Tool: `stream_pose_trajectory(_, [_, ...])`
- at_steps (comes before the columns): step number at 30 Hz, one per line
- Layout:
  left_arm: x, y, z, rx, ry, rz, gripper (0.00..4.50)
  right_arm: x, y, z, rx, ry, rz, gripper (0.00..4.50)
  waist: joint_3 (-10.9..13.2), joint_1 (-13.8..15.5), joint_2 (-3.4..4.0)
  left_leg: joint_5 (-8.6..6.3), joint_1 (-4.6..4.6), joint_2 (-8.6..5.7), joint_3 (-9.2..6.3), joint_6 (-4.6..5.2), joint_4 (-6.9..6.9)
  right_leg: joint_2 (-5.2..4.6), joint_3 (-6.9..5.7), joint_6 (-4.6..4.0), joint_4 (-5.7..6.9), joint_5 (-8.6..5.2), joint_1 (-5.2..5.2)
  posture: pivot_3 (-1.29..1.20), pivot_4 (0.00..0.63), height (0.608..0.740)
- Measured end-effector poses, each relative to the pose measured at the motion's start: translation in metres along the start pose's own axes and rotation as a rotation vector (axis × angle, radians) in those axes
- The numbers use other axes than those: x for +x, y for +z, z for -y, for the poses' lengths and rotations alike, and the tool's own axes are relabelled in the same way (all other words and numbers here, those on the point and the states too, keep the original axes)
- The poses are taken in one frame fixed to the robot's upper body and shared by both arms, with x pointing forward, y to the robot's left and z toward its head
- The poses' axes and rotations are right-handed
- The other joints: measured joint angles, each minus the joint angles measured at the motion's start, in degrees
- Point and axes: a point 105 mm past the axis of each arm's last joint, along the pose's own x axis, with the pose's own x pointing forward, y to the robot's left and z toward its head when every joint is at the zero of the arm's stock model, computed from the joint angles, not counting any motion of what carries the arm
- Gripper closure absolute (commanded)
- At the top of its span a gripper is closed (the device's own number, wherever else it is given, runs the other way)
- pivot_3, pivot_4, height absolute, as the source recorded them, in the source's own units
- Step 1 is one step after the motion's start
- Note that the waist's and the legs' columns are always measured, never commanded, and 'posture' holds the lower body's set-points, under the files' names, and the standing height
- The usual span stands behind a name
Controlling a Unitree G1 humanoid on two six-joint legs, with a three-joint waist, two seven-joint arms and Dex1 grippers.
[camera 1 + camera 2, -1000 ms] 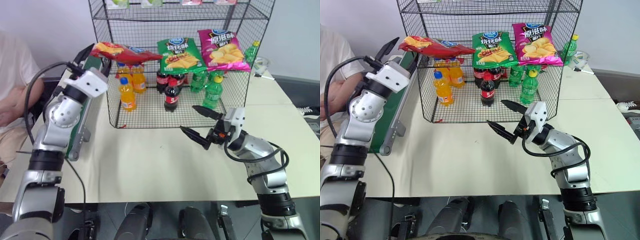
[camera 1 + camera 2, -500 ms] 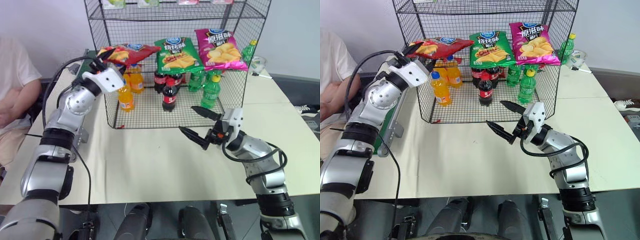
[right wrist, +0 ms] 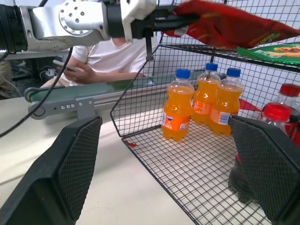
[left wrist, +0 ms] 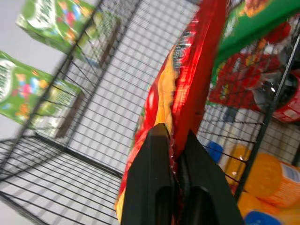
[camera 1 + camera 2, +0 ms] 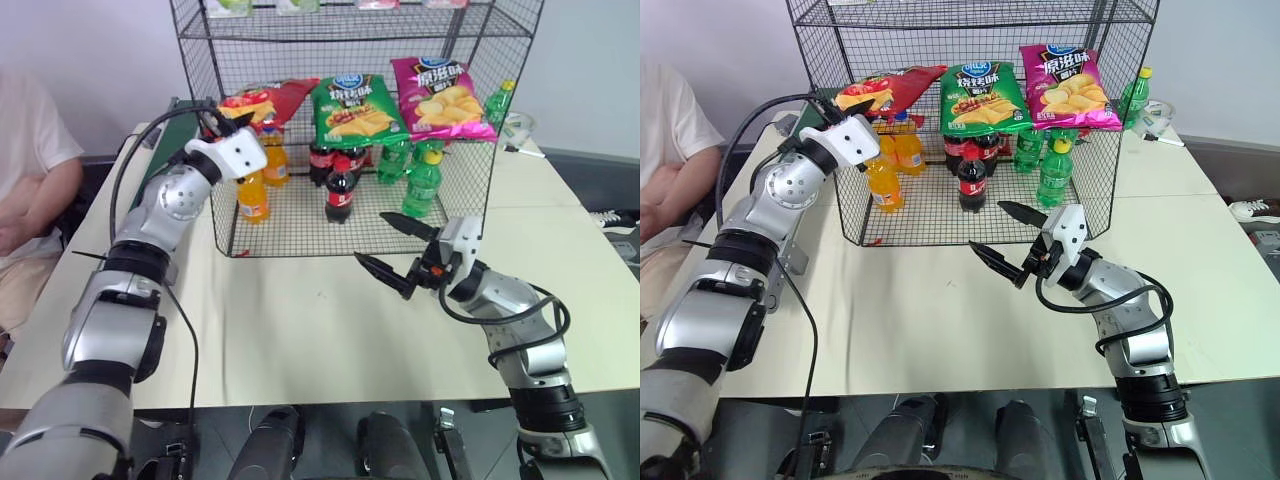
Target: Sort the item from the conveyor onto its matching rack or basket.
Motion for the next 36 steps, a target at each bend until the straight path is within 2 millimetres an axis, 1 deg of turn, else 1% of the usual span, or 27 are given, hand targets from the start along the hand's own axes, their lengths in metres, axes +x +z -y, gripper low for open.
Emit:
stream_pose_trajectory(4, [0.002, -0.014, -0.006, 0.054, 0.065, -0.114, 4.46, 0.0, 0.0, 0.0, -0.001, -0.003, 0.0, 0.0, 0.0, -0.58, 0.0, 0.0, 0.0, 0.0, -0.01, 0.0, -0.01, 0.01, 0.0, 0.03, 0.01, -0.02, 0.01, 0.0, 0.15, 0.74])
stream_pose_trajectory(7, [0.01, -0.007, -0.004, 0.078, 0.084, -0.121, 4.46, 0.002, 0.004, 0.003, -0.012, -0.007, 0.008, 0.0, 0.0, -0.57, 0.0, 0.0, 0.0, -0.02, -0.03, 0.0, 0.02, 0.0, -0.01, 0.04, 0.01, -0.03, 0.03, 0.0, 0.15, 0.74])
stream_pose_trajectory(10, [0.019, -0.003, 0.004, 0.089, 0.062, -0.138, 4.46, 0.004, 0.013, 0.008, -0.051, -0.012, 0.027, 0.0, 0.01, -0.58, -0.01, 0.0, 0.0, -0.03, -0.03, 0.0, 0.02, 0.0, -0.02, 0.06, 0.02, -0.03, 0.03, 0.0, 0.15, 0.74])
stream_pose_trajectory(12, [0.025, -0.001, 0.011, 0.108, 0.036, -0.159, 4.46, 0.006, 0.027, 0.019, -0.103, -0.044, 0.06, 0.0, 0.01, -0.66, -0.02, 0.0, -0.01, -0.03, -0.02, 0.0, 0.03, 0.0, -0.02, 0.06, 0.03, -0.04, 0.03, 0.0, 0.15, 0.74])
stream_pose_trajectory(15, [0.027, -0.001, 0.013, 0.113, 0.036, -0.159, 4.46, 0.007, 0.041, 0.031, -0.171, -0.095, 0.088, 0.0, 0.01, -0.73, -0.02, 0.0, -0.01, -0.03, -0.03, 0.0, -0.02, -0.01, -0.02, 0.09, 0.03, -0.05, 0.0, 0.0, 0.15, 0.74])
stream_pose_trajectory(20, [0.026, -0.004, 0.021, 0.12, 0.02, -0.164, 4.46, 0.009, 0.046, 0.037, -0.186, -0.136, 0.097, 0.0, 0.01, -0.76, -0.02, 0.0, -0.01, -0.04, -0.02, 0.0, 0.01, -0.02, -0.01, 0.09, 0.06, -0.05, 0.01, 0.0, 0.15, 0.74])
stream_pose_trajectory(25, [0.027, -0.001, 0.021, 0.12, 0.025, -0.145, 4.46, 0.011, 0.046, 0.048, -0.185, -0.188, 0.094, 0.0, 0.01, -0.7, -0.02, 0.0, -0.01, -0.06, -0.02, 0.0, 0.03, -0.04, -0.01, 0.09, 0.07, -0.05, 0.01, 0.0, 0.15, 0.74])
stream_pose_trajectory(28, [0.027, 0.0, 0.02, 0.113, 0.027, -0.135, 3.63, 0.009, 0.043, 0.053, -0.172, -0.22, 0.088, 0.0, 0.01, -0.7, -0.02, 0.0, -0.01, -0.06, -0.02, 0.0, 0.04, -0.05, -0.01, 0.09, 0.07, -0.05, 0.01, 0.0, 0.15, 0.74])
stream_pose_trajectory(33, [0.029, 0.008, 0.01, 0.096, 0.072, -0.102, 1.12, 0.008, 0.041, 0.055, -0.164, -0.235, 0.088, 0.0, 0.01, -0.72, -0.02, 0.0, -0.01, -0.06, -0.02, 0.0, 0.04, -0.05, 0.0, 0.09, 0.07, -0.05, 0.02, 0.0, 0.15, 0.74])
stream_pose_trajectory(34, [0.029, 0.01, 0.008, 0.096, 0.08, -0.094, 0.69, 0.008, 0.042, 0.055, -0.165, -0.235, 0.09, 0.0, 0.01, -0.71, -0.02, 0.0, -0.01, -0.06, -0.02, 0.0, 0.05, -0.04, 0.0, 0.09, 0.08, -0.05, 0.02, 0.0, 0.15, 0.74])
stream_pose_trajectory(36, [0.028, 0.013, 0.004, 0.101, 0.087, -0.076, 0.69, 0.009, 0.042, 0.054, -0.166, -0.233, 0.093, 0.0, 0.01, -0.75, -0.02, 0.0, -0.01, -0.06, -0.02, 0.0, 0.04, -0.05, 0.0, 0.09, 0.08, -0.05, 0.02, 0.0, 0.15, 0.74])
